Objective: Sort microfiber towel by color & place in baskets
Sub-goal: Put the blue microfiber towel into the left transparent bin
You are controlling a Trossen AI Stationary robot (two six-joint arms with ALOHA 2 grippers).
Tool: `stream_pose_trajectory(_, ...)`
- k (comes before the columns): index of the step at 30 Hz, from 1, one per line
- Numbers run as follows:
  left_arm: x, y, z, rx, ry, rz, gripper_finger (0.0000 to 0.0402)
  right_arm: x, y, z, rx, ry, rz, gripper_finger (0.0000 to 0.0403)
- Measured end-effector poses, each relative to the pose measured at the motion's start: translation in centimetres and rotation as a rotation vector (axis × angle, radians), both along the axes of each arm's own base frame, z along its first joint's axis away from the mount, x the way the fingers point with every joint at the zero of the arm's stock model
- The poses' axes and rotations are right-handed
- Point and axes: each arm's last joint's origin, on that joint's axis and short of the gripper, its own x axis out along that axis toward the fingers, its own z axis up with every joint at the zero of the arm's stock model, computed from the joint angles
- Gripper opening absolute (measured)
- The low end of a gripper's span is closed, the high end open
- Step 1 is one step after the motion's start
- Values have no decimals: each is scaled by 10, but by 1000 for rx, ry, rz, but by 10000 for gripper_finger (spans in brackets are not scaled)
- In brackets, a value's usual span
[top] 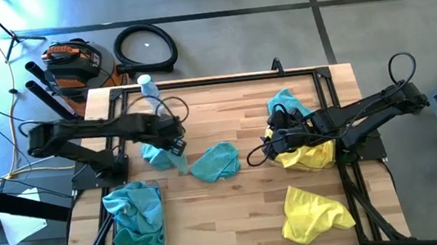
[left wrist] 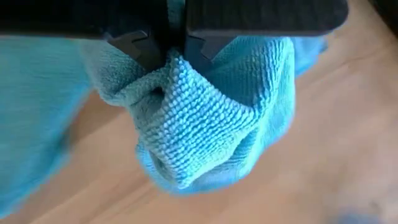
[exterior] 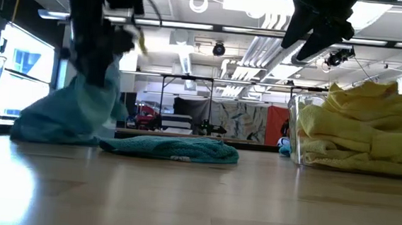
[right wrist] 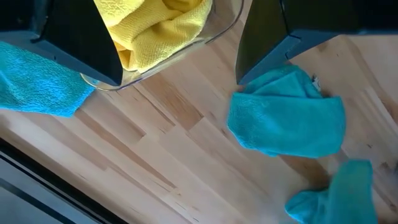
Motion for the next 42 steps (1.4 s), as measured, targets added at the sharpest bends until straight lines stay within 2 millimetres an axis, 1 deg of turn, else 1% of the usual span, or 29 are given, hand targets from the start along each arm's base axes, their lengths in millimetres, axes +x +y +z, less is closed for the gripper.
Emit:
stream_pose_trajectory(6,-13,-25,79,102,-126,-49,1,-1,0,-1,1,14,-6,312)
stream_pose_trajectory(9,-23,-40,111,122,-140,-75,1,-1,0,-1,1,14,-7,312)
stream_pose_trajectory(13,-34,-60,144,132,-173,-116,1,-1,0,-1,11,5,-21,312)
stream_pose_trajectory(18,-44,-88,168,92,-207,-176,0,-2,-1,-1,27,-17,-60,312)
stream_pose_trajectory(22,-52,-113,179,5,-213,-217,0,-2,-1,-1,46,-34,-89,312)
stream_pose_trajectory(27,-62,-151,183,-200,-198,-200,0,-1,-1,-1,55,-43,-102,312)
stream_pose_trajectory(31,-74,-186,175,-296,-108,-212,0,-1,-1,-1,70,-56,-124,312)
stream_pose_trajectory(35,-85,-220,163,-339,-27,-191,0,-2,-1,-1,71,-56,-125,312)
stream_pose_trajectory(39,-91,-257,153,-441,-17,-231,0,-2,-1,-1,72,-57,-127,312)
stream_pose_trajectory(42,-94,-281,146,-502,-20,-257,0,-2,-1,-1,72,-57,-128,312)
